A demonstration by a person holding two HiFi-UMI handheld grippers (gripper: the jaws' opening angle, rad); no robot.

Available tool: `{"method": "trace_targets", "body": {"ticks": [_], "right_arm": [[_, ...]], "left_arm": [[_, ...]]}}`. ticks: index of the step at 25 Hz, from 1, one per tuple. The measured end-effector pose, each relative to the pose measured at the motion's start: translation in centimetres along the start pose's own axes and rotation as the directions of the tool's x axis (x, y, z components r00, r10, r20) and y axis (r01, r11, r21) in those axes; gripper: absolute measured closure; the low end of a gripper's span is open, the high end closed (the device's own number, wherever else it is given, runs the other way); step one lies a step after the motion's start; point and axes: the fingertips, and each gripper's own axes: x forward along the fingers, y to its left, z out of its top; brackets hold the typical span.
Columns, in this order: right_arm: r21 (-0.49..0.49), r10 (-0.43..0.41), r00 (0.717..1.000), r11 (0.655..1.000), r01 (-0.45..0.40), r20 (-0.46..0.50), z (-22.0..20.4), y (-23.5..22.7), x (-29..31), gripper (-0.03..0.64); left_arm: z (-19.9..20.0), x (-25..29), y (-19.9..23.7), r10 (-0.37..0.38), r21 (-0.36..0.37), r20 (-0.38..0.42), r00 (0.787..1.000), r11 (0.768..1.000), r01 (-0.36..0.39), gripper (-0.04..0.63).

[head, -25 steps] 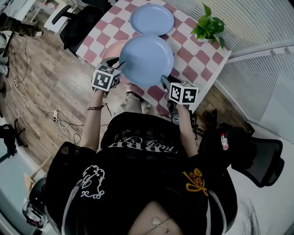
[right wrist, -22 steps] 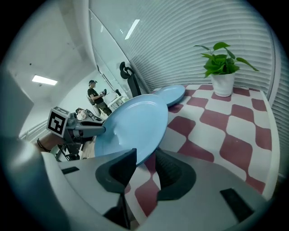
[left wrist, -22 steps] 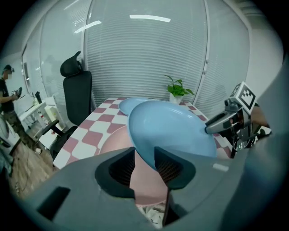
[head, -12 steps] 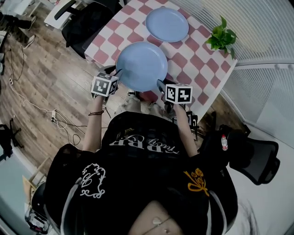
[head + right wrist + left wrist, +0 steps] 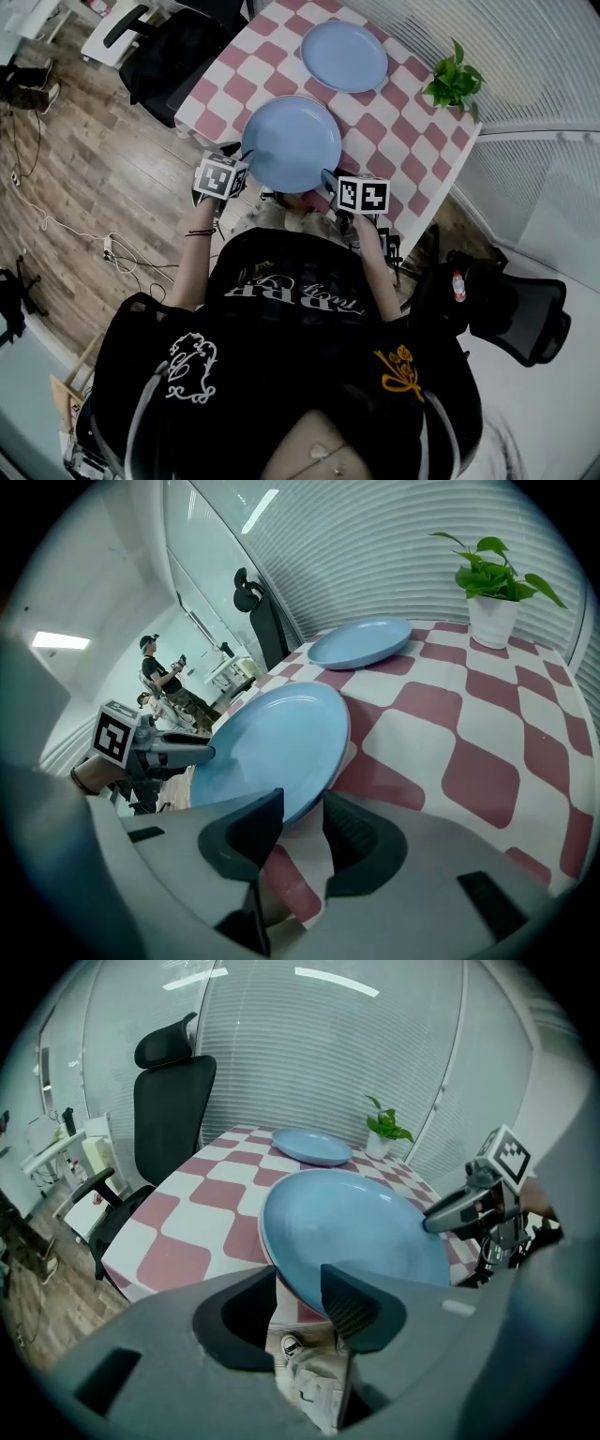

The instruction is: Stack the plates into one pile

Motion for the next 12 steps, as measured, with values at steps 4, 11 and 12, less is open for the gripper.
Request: {"method": "trace_targets", "body": {"ticks": [4, 11, 12], "right_arm": [[-0.005, -0.019, 1.0, 1.0, 0.019, 0.01, 0.1, -0.2, 0.2, 0.486], [0.061, -0.01, 0.996, 0.998, 0.004, 0.092, 2.1, -0.6, -1.0, 0.482], [0.077, -0.011, 0.993, 0.997, 0.002, 0.115, 2.5, -0.9, -1.4, 0.482]], "left_arm": [[0.0, 0.1, 0.0, -0.02, 0.003, 0.005, 1.0, 1.0, 0.02, 0.443], [0.8, -1.7, 0.3, -0.086, 0.036, 0.039, 0.996, 0.996, 0.085, 0.405], [1.2, -2.0, 0.9, -0.082, 0.033, 0.053, 0.995, 0.996, 0.08, 0.405]]}}
